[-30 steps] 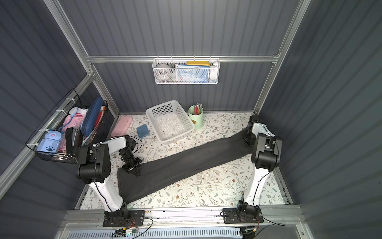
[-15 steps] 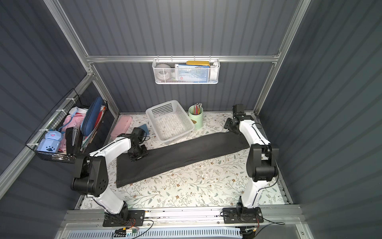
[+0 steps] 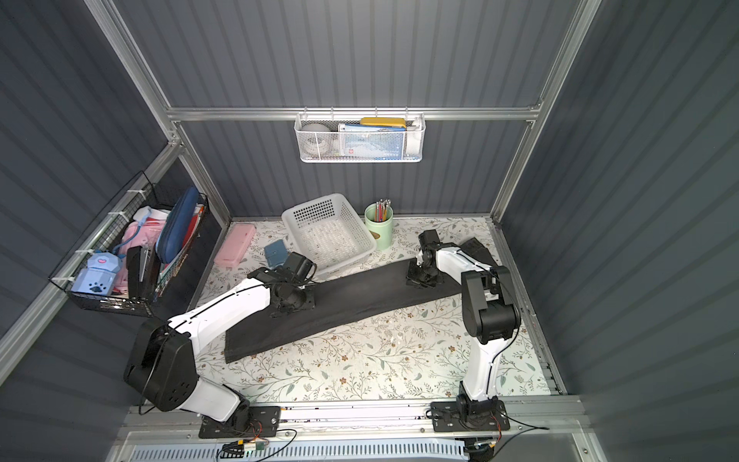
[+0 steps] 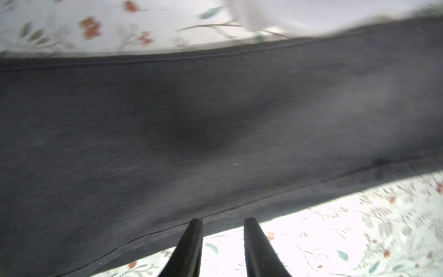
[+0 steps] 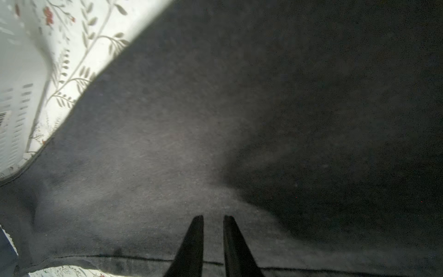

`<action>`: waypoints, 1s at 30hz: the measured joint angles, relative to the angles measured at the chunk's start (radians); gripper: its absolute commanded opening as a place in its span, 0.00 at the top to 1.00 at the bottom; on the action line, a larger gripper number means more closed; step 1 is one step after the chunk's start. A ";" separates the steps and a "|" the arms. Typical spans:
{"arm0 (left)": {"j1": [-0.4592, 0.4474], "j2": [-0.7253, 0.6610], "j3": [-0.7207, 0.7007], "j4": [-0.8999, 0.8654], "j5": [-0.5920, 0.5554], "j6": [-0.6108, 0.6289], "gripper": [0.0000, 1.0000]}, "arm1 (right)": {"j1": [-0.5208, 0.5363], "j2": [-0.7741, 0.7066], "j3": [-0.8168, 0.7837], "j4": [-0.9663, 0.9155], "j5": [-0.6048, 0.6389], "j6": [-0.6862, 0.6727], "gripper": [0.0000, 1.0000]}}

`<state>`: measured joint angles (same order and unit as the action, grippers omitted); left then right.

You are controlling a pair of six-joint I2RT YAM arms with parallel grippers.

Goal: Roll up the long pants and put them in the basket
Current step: Fold the long pant at the center of the board.

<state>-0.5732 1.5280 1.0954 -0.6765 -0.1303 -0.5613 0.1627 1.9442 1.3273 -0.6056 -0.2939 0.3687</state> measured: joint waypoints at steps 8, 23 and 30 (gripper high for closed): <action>-0.065 0.214 0.212 0.148 0.132 0.172 0.68 | -0.064 -0.061 -0.132 -0.025 0.018 0.013 0.79; -0.205 0.577 0.471 0.175 0.385 0.441 0.76 | -0.150 -0.070 -0.116 -0.077 0.045 0.040 0.75; -0.225 0.578 0.412 0.097 0.407 0.492 0.74 | -0.178 -0.045 -0.089 -0.108 0.051 0.026 0.75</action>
<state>-0.7986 2.1059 1.5078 -0.5797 0.2768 -0.0692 -0.0154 1.8988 1.2381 -0.7132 -0.2424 0.3946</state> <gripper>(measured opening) 0.266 0.252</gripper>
